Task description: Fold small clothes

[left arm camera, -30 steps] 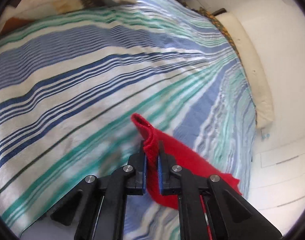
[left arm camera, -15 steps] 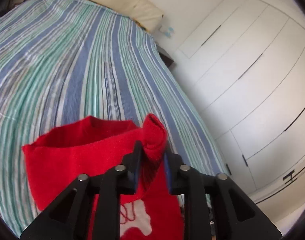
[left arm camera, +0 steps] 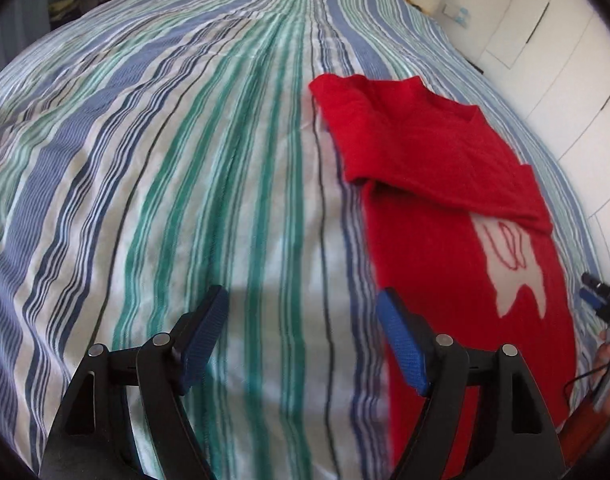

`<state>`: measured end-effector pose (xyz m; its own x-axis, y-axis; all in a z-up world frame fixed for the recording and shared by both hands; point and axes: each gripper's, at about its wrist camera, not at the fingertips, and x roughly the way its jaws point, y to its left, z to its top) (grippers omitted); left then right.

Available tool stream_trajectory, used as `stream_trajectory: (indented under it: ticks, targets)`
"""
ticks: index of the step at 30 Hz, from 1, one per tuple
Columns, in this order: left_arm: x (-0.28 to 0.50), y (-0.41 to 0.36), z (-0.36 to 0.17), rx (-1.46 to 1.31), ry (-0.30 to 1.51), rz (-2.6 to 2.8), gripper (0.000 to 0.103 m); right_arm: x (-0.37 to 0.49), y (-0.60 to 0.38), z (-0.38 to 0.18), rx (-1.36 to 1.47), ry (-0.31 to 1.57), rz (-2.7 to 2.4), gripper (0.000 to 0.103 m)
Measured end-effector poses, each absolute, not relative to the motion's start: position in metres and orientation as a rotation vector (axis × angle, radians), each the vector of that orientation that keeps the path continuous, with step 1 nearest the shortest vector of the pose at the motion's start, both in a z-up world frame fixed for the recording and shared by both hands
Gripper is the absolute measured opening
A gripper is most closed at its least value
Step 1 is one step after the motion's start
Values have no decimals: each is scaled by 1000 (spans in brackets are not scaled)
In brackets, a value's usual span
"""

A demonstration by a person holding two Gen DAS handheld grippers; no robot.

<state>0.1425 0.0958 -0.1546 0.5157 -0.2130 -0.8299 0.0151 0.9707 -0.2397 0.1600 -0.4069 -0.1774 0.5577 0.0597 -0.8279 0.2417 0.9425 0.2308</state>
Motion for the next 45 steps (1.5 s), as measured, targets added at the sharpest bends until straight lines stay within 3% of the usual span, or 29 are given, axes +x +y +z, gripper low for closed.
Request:
stream_trajectory:
  ticks: [3, 6, 8, 13, 23, 28, 33, 37, 45]
  targets:
    - [126, 97, -165, -180, 959, -162, 79, 171, -399, -133, 548, 927, 77, 83]
    - [114, 89, -169, -140, 902, -181, 87, 211, -369, -113, 711, 964, 302, 73]
    - [118, 79, -168, -102, 906, -172, 91, 246, -347, -121, 766, 1024, 361, 63]
    - [117, 79, -171, -91, 917, -194, 99, 303, -319, -161, 670, 1160, 160, 54]
    - [120, 76, -175, -74, 922, -191, 102, 267, -306, -143, 447, 1133, 260, 55]
    - [124, 77, -154, -57, 925, -135, 101, 207, -331, -134, 299, 1057, 197, 63]
    - [152, 100, -128, -50, 773, 8, 102, 161, -361, -133, 96, 924, 59, 75]
    - [184, 131, -188, -143, 982, 27, 103, 157, -387, -155, 153, 940, -22, 75]
    - [180, 128, -185, -118, 955, 52, 103, 148, -418, -196, 301, 970, -103, 80]
